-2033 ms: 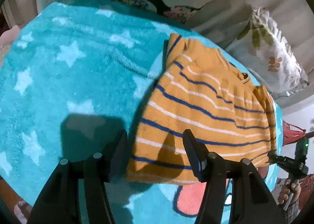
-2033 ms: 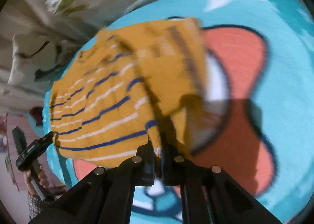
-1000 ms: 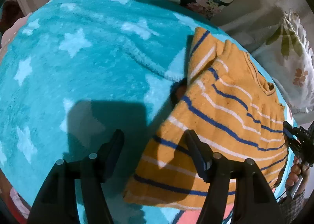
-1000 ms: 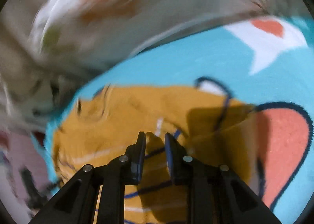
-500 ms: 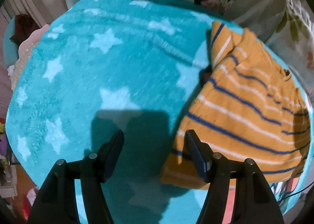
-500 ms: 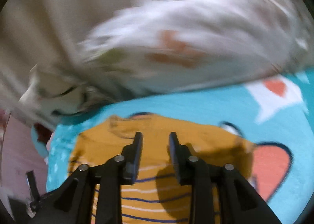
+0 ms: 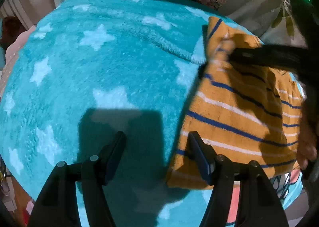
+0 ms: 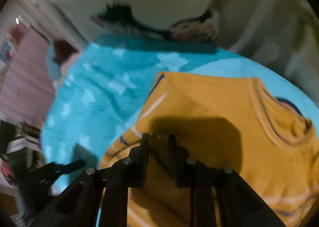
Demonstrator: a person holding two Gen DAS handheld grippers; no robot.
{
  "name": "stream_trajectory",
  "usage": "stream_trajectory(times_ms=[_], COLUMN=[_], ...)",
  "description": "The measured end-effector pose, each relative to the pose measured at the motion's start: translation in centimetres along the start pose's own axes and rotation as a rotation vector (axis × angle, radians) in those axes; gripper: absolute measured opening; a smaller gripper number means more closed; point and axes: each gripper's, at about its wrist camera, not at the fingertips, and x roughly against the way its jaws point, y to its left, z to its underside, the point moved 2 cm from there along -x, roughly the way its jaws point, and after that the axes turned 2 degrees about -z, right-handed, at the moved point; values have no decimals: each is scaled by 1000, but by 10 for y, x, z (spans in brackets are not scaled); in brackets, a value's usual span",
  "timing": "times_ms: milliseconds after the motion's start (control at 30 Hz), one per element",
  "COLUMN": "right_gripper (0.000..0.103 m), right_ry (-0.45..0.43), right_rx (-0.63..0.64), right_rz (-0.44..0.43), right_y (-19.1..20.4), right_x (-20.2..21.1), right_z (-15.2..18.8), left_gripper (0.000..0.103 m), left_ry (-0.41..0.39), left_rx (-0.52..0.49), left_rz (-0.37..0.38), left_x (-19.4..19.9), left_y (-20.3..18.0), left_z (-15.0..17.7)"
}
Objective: Fold small clothes
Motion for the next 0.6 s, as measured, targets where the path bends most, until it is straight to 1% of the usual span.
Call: stream_trajectory(times_ms=[33, 67, 167, 267, 333, 367, 433, 533, 600], right_gripper=[21, 21, 20, 20, 20, 20, 20, 21, 21], right_ry=[22, 23, 27, 28, -15, -66, -119, -147, -159], right_rx=[6, 10, 11, 24, -8, -45, -80, -125, -165], right_rz=[24, 43, 84, 120, 94, 54, 17, 10, 20], right_y=[2, 5, 11, 18, 17, 15, 10, 3, -9], right_x=[-14, -22, -33, -35, -18, 0, 30, 57, 71], right_z=[-8, -15, -30, -38, -40, -38, -26, 2, 31], left_gripper=[66, 66, 67, 67, 67, 67, 67, 67, 67], left_ry=[2, 3, 5, 12, 22, 22, 15, -3, -41], left_rx=[-10, -23, -66, -86, -93, -102, -124, -157, -189], left_rz=[-3, -8, -15, -2, 11, 13, 5, -6, -14], left_x=[0, 1, 2, 2, 4, 7, 11, 22, 35], left_y=[-2, -4, -7, -7, -5, -5, -5, -8, -14], left_z=[0, 1, -1, -4, -7, -8, -12, -18, -25])
